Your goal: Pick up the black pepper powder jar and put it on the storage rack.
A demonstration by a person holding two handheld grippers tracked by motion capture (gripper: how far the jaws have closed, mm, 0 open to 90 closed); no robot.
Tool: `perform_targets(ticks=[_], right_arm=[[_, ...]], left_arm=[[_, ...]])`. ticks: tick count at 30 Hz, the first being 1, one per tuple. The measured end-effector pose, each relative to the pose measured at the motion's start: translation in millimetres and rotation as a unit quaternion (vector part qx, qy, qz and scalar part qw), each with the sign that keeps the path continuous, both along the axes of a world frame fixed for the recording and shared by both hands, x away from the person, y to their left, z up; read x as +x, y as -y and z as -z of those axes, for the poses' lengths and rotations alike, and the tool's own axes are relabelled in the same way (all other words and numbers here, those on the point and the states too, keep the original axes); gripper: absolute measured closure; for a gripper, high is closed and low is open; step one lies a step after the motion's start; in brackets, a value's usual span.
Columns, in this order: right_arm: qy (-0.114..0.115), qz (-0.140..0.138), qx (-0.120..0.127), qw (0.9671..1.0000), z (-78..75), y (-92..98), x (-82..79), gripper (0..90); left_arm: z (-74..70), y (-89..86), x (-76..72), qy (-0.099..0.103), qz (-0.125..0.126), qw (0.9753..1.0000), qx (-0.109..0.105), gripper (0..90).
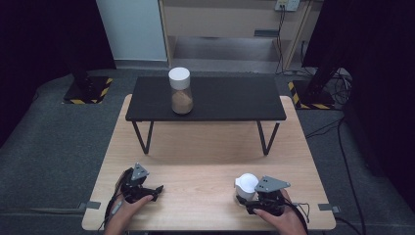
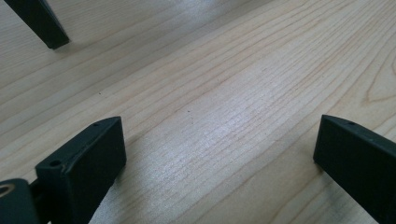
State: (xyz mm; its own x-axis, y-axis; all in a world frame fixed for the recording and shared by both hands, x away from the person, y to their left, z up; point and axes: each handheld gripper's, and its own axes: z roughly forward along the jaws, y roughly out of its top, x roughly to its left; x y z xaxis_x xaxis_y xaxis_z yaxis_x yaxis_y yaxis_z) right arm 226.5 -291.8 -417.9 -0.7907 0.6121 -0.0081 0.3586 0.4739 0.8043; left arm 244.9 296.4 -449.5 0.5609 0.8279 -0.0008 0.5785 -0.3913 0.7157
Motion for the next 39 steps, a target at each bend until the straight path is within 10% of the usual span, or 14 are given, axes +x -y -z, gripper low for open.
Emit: perform_targets(ticks=[39], right_arm=[[-0.003,-0.003,0.002,1.0,-9.1,-1.4,1.8,31.5]], left_arm=[[-0.3,-0.4,1.9,-0.001,0.003,1.0,0.002,0.0]])
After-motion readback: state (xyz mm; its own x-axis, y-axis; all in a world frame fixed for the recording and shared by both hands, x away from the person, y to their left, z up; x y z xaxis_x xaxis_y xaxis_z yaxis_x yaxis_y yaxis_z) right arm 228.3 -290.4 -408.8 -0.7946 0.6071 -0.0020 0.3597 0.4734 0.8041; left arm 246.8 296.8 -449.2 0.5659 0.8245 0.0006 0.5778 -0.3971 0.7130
